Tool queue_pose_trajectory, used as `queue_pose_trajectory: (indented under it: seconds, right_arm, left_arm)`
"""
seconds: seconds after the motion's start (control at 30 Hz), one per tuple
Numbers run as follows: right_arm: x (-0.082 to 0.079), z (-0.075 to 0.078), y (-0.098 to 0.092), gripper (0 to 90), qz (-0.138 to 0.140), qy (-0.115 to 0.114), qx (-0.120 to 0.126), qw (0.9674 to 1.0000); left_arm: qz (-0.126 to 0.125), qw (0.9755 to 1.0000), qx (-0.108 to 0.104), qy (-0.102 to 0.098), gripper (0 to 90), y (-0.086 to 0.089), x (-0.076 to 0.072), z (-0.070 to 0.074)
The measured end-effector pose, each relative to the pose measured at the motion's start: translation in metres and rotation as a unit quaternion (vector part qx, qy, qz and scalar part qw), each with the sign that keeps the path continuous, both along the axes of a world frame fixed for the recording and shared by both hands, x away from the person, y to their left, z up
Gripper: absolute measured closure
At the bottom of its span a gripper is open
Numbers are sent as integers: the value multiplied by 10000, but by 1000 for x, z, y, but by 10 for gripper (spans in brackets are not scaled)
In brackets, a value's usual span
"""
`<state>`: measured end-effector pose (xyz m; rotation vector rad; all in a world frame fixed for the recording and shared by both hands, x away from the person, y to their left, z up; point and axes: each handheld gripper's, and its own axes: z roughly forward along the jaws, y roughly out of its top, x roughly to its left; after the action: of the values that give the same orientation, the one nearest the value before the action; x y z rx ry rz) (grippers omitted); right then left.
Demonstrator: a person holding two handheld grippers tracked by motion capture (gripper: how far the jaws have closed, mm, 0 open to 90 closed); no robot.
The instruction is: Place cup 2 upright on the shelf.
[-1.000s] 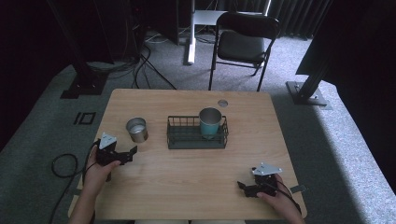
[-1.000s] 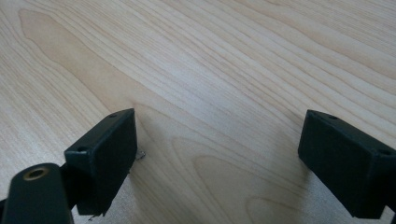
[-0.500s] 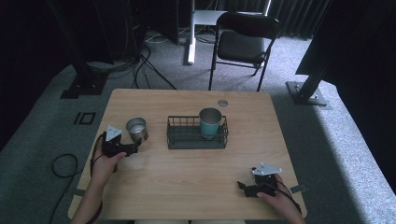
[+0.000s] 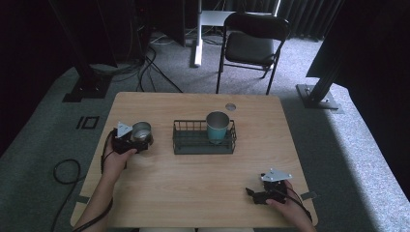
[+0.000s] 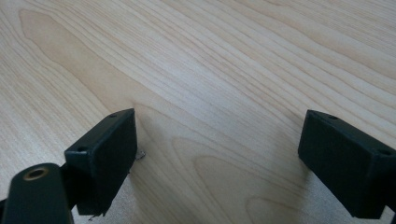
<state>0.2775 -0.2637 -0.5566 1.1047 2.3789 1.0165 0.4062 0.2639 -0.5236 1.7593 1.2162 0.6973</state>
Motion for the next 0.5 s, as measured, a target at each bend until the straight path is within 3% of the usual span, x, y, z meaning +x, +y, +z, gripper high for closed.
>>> queue_pose_trajectory:
  seconds: [0.23, 0.43, 0.5]
  right_arm:
    - [0, 0, 0, 114, 1, -1, 0, 10000]
    - [0, 0, 0, 114, 0, -1, 3, 10000]
    - [0, 0, 0, 114, -1, -1, 4, 10000]
  left_arm:
    - [-25, 10000, 72, -16, 19, -6, 8, 0]
    - [48, 9999, 74, -112, 71, -9, 12, -1]
    - [97, 9997, 163, -152, 102, -9, 12, -1]
